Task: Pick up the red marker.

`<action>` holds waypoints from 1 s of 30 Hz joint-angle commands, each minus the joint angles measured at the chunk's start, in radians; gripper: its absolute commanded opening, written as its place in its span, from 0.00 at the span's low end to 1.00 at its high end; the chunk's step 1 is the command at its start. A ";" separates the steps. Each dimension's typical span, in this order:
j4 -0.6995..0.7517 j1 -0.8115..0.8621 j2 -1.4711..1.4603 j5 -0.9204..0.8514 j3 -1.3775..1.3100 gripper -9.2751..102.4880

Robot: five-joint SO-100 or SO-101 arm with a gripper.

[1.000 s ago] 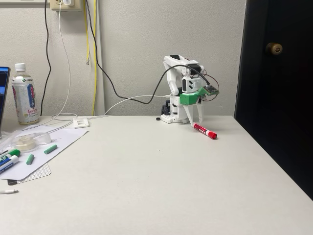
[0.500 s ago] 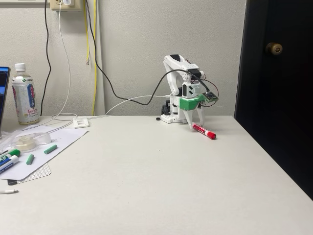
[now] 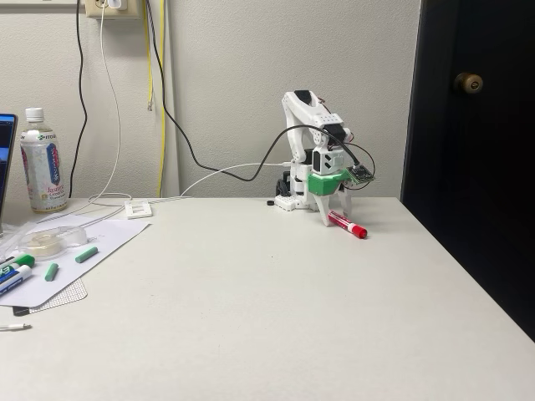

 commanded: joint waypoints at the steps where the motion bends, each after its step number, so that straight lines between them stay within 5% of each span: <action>1: -0.014 -0.006 -0.011 0.008 -0.006 0.36; 6: -0.012 -0.008 -0.011 0.008 -0.006 0.34; 19: -0.003 -0.026 -0.002 0.000 -0.006 0.09; 30: 0.012 -0.026 0.011 0.005 -0.015 0.08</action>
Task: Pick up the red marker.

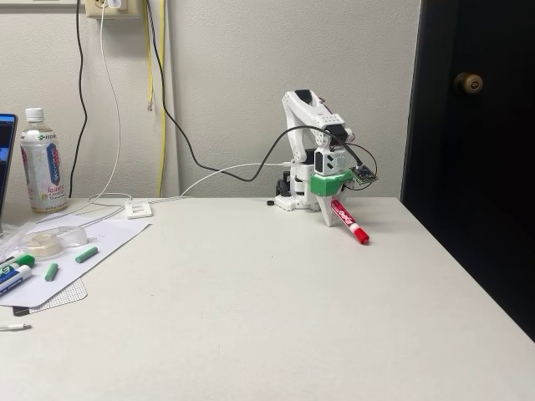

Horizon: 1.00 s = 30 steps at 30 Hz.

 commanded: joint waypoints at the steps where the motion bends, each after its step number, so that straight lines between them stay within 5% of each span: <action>1: 0.008 -0.005 0.014 0.005 -0.014 0.08; 6: 0.002 -0.003 0.014 0.006 -0.014 0.10; 13: -0.003 0.011 0.029 -0.002 -0.014 0.24; 30: -0.064 -0.118 -0.008 0.089 -0.089 0.27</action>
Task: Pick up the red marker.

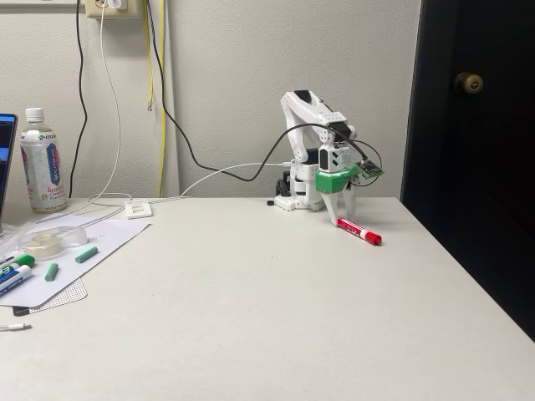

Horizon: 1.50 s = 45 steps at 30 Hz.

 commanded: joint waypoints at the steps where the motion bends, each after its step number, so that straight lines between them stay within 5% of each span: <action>1: -0.029 -0.031 -0.044 0.031 -0.063 0.27; 17: -0.091 -0.058 -0.212 0.078 -0.164 0.29; 45: -0.046 -0.052 -0.225 0.078 -0.230 0.08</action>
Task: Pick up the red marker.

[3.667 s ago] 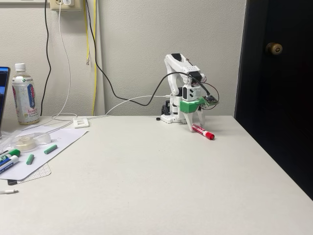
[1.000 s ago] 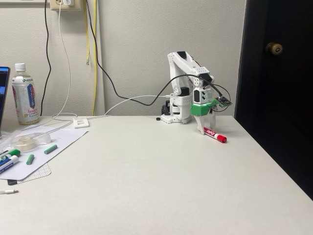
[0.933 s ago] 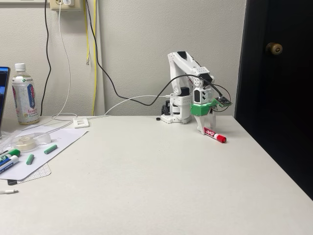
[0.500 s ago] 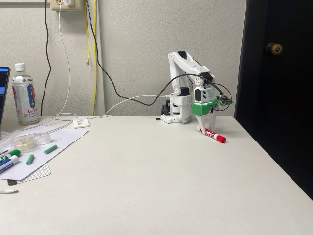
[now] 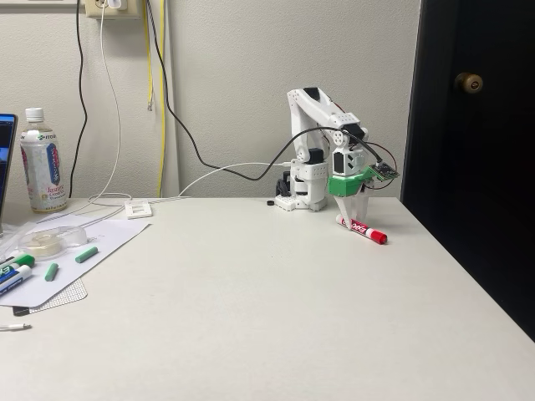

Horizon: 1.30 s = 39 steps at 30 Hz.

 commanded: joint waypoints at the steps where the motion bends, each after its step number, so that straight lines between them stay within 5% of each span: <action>1: 0.043 -0.002 0.003 0.006 -0.083 0.08; 15: 0.423 -0.032 -0.121 0.127 -0.601 0.08; 39: 0.218 0.040 0.067 0.815 -0.787 0.08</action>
